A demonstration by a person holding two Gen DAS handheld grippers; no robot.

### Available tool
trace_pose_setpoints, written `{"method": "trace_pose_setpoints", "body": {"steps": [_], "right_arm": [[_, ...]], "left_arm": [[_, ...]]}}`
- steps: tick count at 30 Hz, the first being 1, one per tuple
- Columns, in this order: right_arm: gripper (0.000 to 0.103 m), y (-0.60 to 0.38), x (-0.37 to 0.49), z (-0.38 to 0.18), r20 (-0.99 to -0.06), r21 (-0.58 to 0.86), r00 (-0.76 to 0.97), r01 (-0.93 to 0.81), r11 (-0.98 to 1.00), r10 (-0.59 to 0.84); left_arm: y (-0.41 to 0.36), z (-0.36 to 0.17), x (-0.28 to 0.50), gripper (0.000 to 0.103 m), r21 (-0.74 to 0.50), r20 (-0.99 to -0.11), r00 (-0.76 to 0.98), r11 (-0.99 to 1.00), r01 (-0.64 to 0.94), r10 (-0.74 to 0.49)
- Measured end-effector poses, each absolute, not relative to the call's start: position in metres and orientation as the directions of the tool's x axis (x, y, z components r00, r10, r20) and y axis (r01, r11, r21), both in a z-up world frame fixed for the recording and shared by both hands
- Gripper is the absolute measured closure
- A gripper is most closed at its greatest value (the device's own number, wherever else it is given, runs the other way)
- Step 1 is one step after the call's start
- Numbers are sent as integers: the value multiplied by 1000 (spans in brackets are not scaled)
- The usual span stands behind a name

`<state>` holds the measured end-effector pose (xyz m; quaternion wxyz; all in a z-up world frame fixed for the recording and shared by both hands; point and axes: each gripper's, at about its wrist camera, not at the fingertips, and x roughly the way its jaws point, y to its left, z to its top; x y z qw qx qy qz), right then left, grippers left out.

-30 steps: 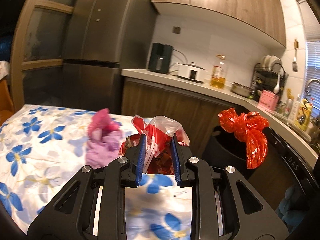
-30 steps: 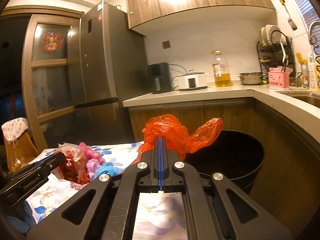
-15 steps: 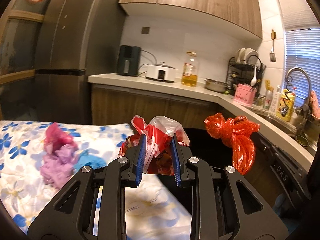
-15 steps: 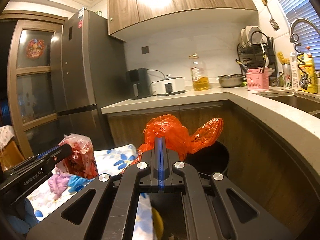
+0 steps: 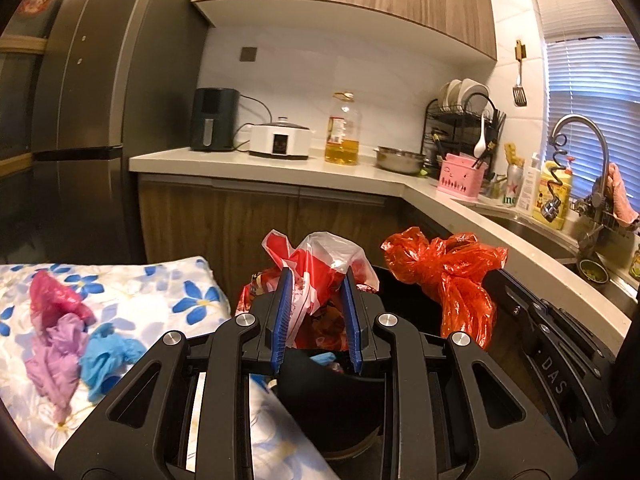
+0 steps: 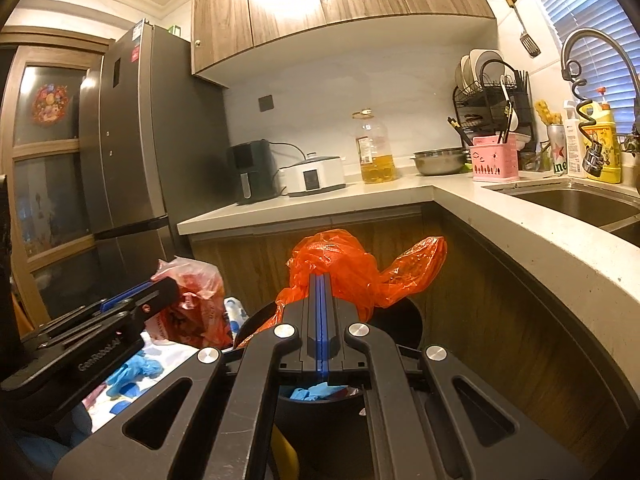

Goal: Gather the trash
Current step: 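Carry the snack bag and red plastic bag over the black bin, then open both tools to drop the snack bag and red bag into the bin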

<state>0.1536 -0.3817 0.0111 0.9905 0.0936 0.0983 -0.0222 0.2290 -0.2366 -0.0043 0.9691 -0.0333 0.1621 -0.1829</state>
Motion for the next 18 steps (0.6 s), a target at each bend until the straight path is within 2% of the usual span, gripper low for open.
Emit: {"method": "trace_pose_setpoints", "body": {"steps": [18], "right_arm": [[102, -393, 177, 3, -207, 191, 978, 65, 979, -25]], "left_arm": [[-261, -19, 263, 80, -116, -314, 869, 923, 366, -383]]}}
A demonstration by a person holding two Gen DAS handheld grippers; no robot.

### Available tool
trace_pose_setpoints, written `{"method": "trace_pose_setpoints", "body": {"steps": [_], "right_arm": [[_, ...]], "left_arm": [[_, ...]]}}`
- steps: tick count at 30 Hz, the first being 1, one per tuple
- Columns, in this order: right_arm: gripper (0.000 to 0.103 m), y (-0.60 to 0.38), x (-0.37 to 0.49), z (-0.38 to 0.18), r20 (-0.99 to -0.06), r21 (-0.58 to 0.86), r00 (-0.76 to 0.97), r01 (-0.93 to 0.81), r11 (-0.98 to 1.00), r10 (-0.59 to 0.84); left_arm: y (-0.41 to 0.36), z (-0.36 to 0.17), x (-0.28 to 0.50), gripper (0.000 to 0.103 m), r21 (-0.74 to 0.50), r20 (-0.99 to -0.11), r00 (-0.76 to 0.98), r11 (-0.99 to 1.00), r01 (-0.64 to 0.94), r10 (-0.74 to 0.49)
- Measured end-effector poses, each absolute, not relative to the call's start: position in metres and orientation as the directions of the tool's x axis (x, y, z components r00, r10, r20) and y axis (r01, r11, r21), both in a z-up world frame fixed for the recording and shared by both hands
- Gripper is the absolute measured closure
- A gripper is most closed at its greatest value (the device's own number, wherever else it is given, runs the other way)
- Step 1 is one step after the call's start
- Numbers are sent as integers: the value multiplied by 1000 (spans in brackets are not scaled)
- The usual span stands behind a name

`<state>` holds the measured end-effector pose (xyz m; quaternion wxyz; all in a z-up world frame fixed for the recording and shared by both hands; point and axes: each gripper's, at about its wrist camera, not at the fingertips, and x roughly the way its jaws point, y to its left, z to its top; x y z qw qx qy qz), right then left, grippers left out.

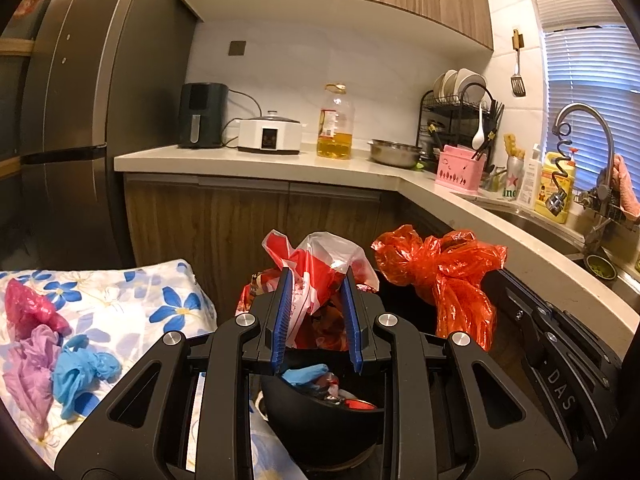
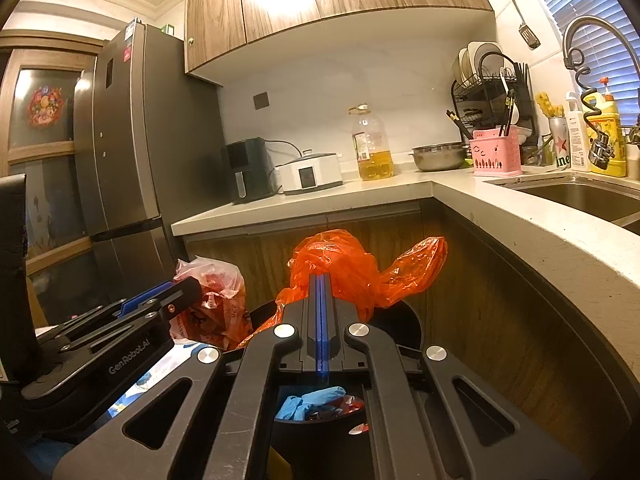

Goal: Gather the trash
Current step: 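Open both tools to drop the snack bag and red bag into the bin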

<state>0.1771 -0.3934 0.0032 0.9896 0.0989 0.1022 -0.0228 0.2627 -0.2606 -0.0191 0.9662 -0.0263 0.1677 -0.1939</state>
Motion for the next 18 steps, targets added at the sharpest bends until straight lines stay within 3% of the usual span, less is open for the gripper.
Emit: {"method": "trace_pose_setpoints", "body": {"steps": [18], "right_arm": [[102, -400, 194, -2, -222, 206, 975, 50, 977, -3]], "left_arm": [[-275, -33, 285, 76, -119, -343, 841, 908, 402, -418]]}}
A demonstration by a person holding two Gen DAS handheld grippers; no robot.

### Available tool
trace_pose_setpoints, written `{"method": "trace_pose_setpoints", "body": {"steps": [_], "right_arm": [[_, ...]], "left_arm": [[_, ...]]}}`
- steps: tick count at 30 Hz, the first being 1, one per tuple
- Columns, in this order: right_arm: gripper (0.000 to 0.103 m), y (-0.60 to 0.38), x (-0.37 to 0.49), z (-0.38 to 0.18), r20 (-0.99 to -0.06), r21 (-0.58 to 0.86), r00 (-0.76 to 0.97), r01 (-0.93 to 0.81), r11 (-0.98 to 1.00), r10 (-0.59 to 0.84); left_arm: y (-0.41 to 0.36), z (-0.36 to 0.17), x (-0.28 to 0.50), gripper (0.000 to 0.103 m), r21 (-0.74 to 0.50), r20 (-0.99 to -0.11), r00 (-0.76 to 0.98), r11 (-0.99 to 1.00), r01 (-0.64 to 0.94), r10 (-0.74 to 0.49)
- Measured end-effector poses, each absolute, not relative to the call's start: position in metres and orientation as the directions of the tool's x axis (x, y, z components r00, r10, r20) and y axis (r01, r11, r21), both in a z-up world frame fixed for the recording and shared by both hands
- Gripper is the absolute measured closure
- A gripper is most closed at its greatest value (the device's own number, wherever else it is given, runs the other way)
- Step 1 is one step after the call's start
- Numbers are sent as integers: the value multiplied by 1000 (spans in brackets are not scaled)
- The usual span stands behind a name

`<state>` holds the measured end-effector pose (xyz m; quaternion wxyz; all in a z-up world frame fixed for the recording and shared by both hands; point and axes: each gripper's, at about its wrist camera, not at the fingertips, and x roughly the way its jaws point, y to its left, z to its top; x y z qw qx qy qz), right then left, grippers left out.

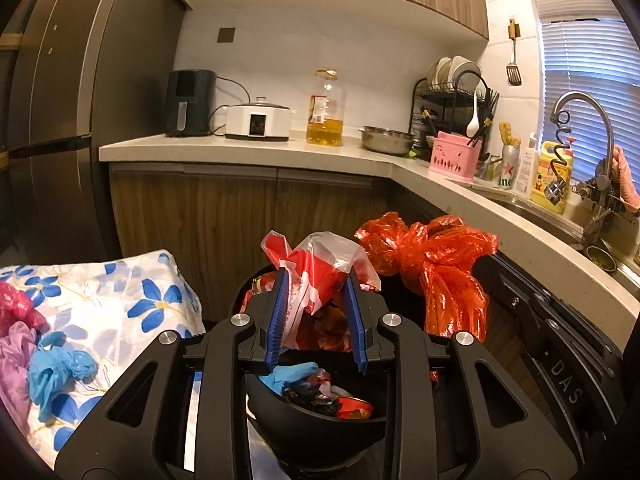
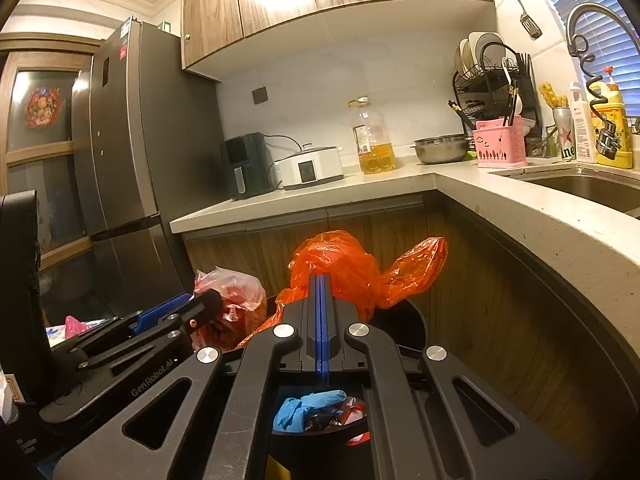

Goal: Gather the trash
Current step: 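Open both tools to drop the snack bag and red bag into the bin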

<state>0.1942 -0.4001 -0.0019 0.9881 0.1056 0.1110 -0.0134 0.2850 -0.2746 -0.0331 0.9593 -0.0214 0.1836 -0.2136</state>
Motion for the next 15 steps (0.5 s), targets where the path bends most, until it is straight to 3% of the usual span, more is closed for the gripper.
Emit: {"method": "trace_pose_setpoints", "body": {"steps": [2, 6, 11, 15], "right_arm": [[102, -401, 197, -4, -232, 201, 973, 62, 978, -14], [99, -408, 203, -11, -257, 225, 966, 72, 972, -12], [76, -416, 202, -16, -269, 255, 963, 94, 962, -23], [67, -417, 198, -17, -275, 260, 961, 102, 960, -28]], "left_arm": [[-276, -35, 286, 74, -116, -343, 841, 907, 405, -419], [-277, -40, 290, 60, -119, -357, 830, 902, 414, -428], [-273, -44, 292, 36, -117, -363, 839, 913, 390, -405], [-263, -47, 291, 29, -145, -371, 839, 918, 370, -397]]}}
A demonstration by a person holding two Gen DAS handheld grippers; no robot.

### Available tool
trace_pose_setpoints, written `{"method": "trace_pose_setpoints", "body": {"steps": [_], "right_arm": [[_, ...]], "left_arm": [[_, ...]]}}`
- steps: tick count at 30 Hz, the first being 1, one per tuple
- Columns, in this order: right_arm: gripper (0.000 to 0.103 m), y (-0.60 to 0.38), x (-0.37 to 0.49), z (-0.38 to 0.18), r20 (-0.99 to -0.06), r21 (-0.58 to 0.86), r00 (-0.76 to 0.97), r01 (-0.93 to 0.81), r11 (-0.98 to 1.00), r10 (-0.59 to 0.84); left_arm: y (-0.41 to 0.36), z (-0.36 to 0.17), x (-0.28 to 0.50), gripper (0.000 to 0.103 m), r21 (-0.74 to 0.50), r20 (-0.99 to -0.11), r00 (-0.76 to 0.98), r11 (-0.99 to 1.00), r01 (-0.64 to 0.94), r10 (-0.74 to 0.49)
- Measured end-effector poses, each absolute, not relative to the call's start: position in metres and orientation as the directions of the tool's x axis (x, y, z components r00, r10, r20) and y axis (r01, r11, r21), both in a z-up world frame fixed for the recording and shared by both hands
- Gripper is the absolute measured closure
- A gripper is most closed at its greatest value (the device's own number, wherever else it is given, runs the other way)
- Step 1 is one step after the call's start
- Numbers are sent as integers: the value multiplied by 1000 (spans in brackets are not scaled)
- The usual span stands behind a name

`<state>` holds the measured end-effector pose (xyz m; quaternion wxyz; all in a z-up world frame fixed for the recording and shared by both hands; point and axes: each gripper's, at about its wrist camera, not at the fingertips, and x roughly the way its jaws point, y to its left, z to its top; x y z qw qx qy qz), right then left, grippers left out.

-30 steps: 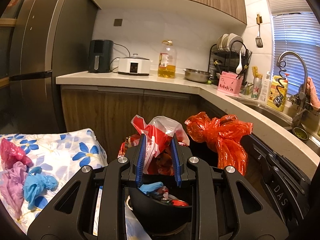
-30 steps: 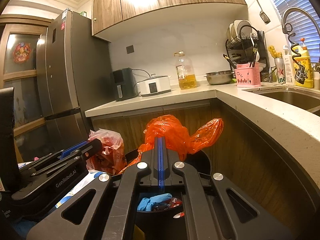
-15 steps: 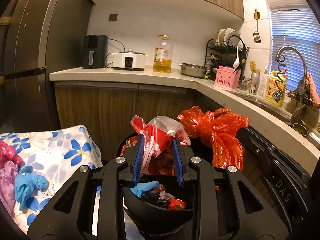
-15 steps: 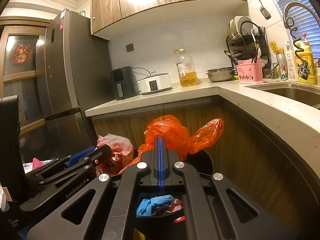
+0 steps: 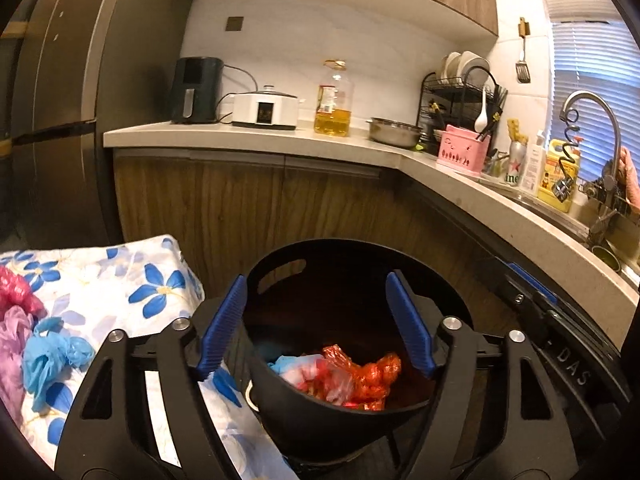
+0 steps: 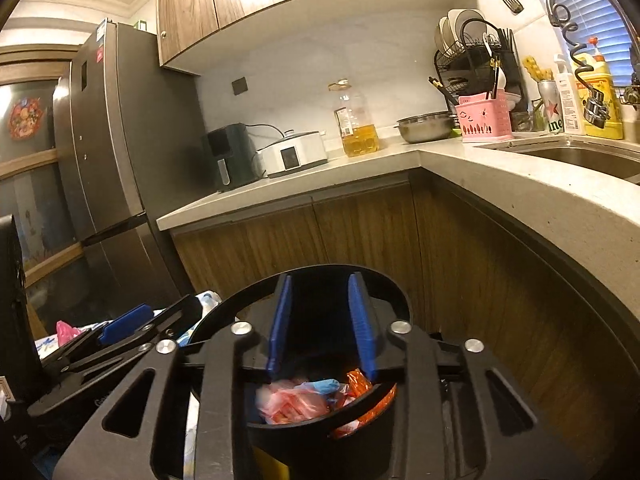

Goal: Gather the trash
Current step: 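Open both tools to drop the snack bag and red bag into the bin, then move both tools back over the table toward the gloves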

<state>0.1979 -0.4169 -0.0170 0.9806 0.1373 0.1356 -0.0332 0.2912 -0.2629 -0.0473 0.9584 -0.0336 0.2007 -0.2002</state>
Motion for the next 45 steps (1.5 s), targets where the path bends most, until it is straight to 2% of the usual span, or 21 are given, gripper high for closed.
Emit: {"method": "trace_pose_setpoints", "body": {"steps": [2, 5, 13, 29, 45], "right_arm": [[56, -417, 196, -17, -275, 260, 961, 105, 960, -30], [49, -415, 190, -15, -269, 255, 962, 109, 961, -38], [37, -400, 172, -11, -251, 245, 967, 95, 965, -31], [35, -353, 139, -7, -233, 221, 973, 55, 974, -2], [35, -254, 152, -24, -268, 194, 947, -128, 973, 178]], "left_arm": [[-259, -48, 288, 25, -146, -374, 844, 923, 355, -384], [-248, -49, 281, 21, -149, -371, 858, 934, 324, -357], [-214, -51, 252, 17, -136, -354, 901, 967, 214, -250], [-129, -62, 191, 17, -121, -339, 939, 993, 12, -53], [-16, -81, 166, 17, -111, -369, 916, 971, -211, 157]]}}
